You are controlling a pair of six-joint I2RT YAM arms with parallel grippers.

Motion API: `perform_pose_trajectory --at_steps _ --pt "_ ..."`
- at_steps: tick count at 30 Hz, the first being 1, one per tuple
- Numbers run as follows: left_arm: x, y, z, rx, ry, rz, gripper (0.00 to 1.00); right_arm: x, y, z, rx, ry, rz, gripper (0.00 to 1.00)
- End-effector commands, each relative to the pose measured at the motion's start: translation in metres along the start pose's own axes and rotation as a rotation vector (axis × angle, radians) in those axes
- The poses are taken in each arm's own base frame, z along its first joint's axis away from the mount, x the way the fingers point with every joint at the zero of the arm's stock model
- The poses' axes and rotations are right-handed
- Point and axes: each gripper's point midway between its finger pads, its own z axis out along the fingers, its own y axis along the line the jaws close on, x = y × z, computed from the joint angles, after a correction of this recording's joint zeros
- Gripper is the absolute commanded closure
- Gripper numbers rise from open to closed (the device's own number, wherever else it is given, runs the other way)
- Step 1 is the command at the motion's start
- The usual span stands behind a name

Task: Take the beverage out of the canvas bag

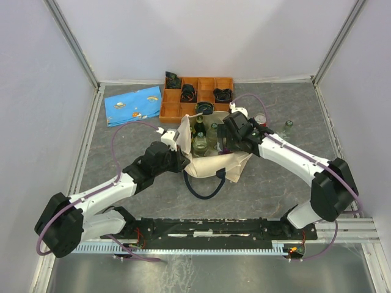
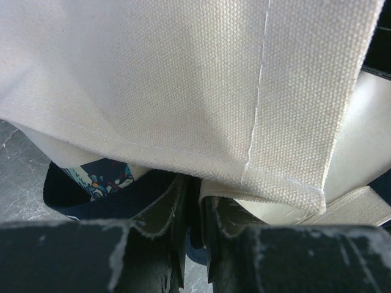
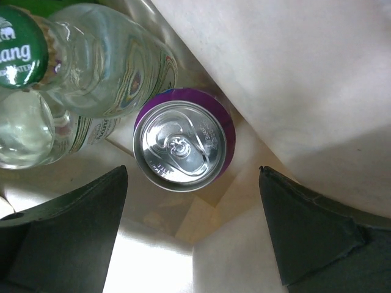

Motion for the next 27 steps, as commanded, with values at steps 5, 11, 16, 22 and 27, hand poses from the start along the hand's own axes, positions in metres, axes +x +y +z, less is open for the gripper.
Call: perform_pose_trajectory --at_steps 5,11,16,22,27 --pt "0.028 0.023 0.001 -0.088 0.095 0.005 0.8 0.006 0.002 0.016 0.011 0.034 -0.021 0.12" --pt "0.03 0.024 0.001 -0.091 0.099 0.006 0.8 0.004 0.011 0.027 0.016 0.031 -0.05 0.16" --pt "0.032 0.025 0.001 -0.097 0.103 0.006 0.8 0.003 0.019 0.036 0.025 0.039 -0.092 0.19" --pt "0.032 0.026 0.001 -0.1 0.103 0.007 0.8 0.009 0.022 0.038 0.042 0.059 -0.123 0.71" --pt "0.032 0.026 0.002 -0.101 0.099 0.007 0.8 0.012 0.022 0.027 0.063 0.057 -0.173 1.0"
